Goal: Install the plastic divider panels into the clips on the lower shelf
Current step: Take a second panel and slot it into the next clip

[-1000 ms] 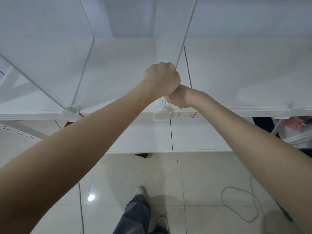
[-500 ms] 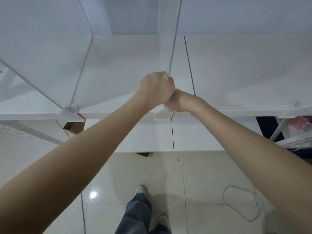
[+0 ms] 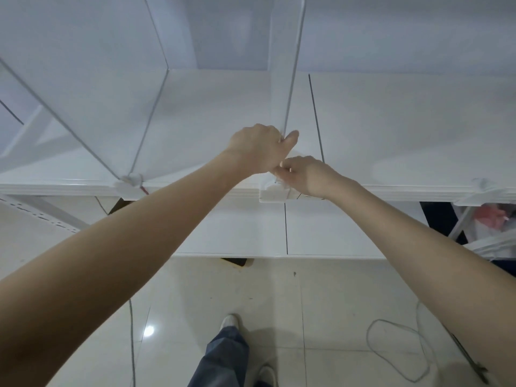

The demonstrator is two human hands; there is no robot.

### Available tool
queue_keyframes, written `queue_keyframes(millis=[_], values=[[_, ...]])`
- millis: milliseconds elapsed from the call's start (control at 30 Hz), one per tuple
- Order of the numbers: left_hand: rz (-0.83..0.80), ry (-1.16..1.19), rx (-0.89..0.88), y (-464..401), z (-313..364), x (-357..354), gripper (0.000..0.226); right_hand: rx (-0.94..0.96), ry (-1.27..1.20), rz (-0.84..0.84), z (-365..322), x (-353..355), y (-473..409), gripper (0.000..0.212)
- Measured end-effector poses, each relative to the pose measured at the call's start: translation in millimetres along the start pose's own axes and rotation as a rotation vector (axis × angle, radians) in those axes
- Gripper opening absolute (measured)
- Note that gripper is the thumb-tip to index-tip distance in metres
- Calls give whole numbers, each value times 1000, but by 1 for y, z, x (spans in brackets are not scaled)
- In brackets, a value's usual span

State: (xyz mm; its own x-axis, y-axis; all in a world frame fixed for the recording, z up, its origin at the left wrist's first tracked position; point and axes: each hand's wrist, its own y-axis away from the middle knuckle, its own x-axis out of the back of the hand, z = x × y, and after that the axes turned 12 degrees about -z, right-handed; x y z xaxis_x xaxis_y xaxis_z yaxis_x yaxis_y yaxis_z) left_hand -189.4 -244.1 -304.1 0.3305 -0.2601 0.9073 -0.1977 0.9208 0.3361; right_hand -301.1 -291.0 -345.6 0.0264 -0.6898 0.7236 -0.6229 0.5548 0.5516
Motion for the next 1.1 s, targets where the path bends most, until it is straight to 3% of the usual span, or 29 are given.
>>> queue_keyframes(millis=[133, 233, 400, 700, 1100], values=[[-5, -12, -220, 10, -25, -14, 42, 141, -89, 114, 23, -3, 12, 15], [-112, -49, -318, 5, -54, -28, 37, 159, -55, 145, 27, -10, 9, 24], [-180, -72, -296, -10, -69, -50, 35, 166, -65, 128, 23, -21, -10, 27], [-12, 138, -226, -23, -54, -75, 17, 219, -166, 226, 27, -27, -23, 12], [152, 125, -199, -21, -42, -88, 11, 364, -54, 159, 39, -14, -31, 14]])
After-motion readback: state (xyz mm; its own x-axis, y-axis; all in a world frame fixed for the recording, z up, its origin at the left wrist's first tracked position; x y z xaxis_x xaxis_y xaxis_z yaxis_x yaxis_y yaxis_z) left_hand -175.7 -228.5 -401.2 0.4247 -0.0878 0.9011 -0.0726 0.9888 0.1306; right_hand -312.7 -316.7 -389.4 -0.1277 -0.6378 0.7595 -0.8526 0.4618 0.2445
